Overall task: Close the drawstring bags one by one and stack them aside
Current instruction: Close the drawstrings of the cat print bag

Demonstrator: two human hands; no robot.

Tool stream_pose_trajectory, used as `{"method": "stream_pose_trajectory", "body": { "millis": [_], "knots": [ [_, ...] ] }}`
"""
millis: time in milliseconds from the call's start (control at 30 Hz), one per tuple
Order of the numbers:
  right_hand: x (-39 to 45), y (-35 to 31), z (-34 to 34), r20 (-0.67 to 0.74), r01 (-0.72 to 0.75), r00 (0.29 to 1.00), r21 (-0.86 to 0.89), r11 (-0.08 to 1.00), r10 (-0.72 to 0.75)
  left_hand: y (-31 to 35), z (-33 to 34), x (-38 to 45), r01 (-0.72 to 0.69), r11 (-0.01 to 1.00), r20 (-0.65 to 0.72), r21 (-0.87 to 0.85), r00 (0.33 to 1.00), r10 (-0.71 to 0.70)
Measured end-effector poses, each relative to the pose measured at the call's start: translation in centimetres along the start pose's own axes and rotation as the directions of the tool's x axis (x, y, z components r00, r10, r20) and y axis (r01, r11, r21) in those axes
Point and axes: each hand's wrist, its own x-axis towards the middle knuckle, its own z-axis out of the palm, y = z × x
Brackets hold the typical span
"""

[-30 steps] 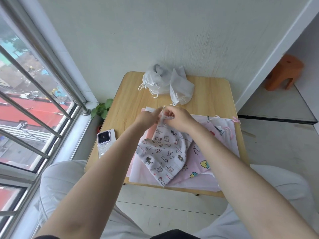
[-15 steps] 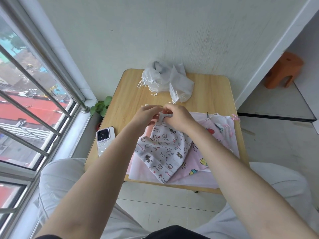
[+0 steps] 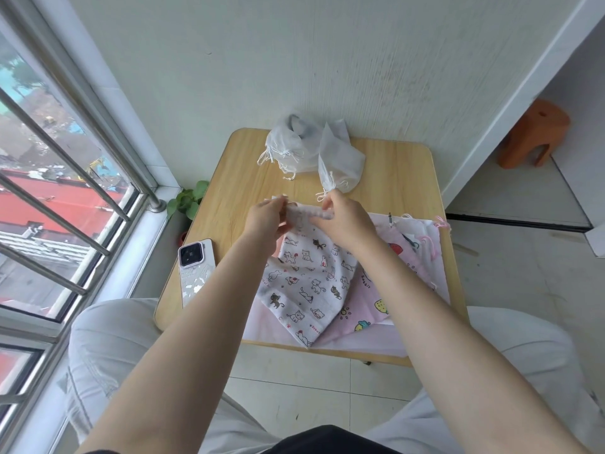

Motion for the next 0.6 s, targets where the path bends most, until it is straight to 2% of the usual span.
{"method": "stream_pose_trajectory", "body": {
  "millis": [67,133,200,333,433,533,600],
  "knots": [
    [0.1,1.0,-0.7,0.005,-0.060,0.998,-0.031,0.998,0.060,0.4,-0.7,0.2,0.067,0.972,0.021,-0.223,0.998,-0.064],
    [0.1,1.8,-1.4,-0.006,-0.120,0.993,-0.032,0.992,0.120,0.6,-1.4,0.2,0.087,0.927,0.050,-0.364,0.996,-0.074],
    [0.0,2.3,-1.9,-0.027,-0.151,0.988,-0.027,0.988,0.150,0.5,-2.0,0.3,0.082,0.909,0.068,-0.409,0.996,-0.059],
    [0.1,2.3,-1.8,0.014,-0.153,0.988,0.006,0.988,0.153,0.0,-2.4,0.5,0.087,0.921,0.084,-0.379,0.995,-0.060],
    [0.3,2.3,-1.7,0.046,-0.191,0.982,0.204,0.960,0.186,-0.1,-2.6,0.6,0.080,0.933,0.076,-0.351,0.996,-0.056],
    [0.0,2.7,-1.9,0.087,-0.281,0.957,0.506,0.815,0.276,-0.2,-3.1,0.7,0.032,0.950,0.060,-0.309,0.998,-0.014],
    [-0.3,3.0,-1.9,0.102,-0.311,0.944,0.591,0.744,0.313,-0.2,-3.3,0.8,0.026,0.938,0.034,-0.345,0.999,-0.016]
  ]
}}
